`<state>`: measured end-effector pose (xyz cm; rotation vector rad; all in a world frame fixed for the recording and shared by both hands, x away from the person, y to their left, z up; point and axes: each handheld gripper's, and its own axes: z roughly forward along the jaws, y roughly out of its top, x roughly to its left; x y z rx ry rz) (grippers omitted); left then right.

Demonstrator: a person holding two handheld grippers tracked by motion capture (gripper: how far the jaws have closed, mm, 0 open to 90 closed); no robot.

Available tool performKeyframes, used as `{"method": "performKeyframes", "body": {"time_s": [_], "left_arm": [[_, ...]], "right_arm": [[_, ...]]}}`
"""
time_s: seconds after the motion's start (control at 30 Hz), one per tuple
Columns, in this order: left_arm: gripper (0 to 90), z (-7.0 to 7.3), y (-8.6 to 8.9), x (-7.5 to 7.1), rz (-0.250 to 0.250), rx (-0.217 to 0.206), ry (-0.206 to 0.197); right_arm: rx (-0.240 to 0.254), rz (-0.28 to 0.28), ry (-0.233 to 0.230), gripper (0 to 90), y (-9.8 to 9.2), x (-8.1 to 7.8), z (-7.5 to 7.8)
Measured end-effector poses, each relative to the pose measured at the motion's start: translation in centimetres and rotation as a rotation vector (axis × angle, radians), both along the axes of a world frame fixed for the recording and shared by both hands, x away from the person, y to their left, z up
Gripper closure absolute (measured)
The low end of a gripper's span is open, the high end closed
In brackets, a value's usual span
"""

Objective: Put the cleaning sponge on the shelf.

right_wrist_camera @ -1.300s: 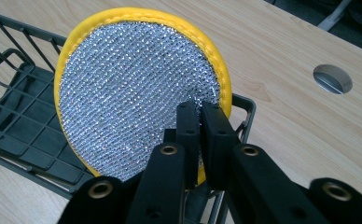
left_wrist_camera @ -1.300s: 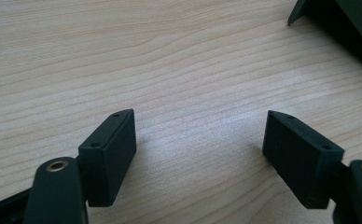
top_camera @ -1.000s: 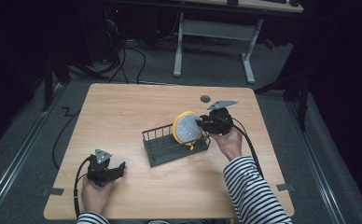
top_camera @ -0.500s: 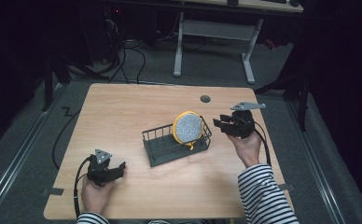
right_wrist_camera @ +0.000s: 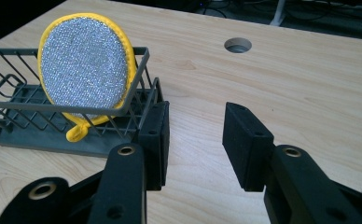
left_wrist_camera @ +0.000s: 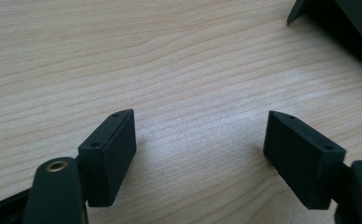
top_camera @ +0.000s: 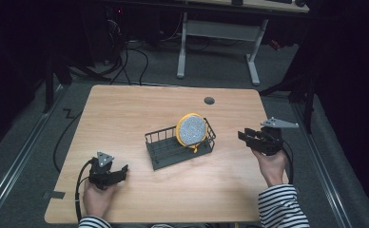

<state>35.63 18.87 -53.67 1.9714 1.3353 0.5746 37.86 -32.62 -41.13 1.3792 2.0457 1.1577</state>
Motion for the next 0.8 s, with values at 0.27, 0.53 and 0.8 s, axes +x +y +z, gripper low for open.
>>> {"method": "performKeyframes", "body": {"time_s": [0.27,0.53,0.8], "left_arm": [[25.8,0.0,0.0,0.0,0.0,0.0,0.0],[26.0,0.0,0.0,0.0,0.0,-0.001,-0.001],[26.0,0.0,0.0,0.0,0.0,-0.001,-0.001]], "right_arm": [[0.026,-0.048,0.003,58.0,-1.5,-2.0,-1.6],[0.053,-0.081,0.025,57.1,-2.6,-3.6,-3.7],[0.055,-0.106,0.05,56.6,-3.3,-4.4,-5.9]]}}
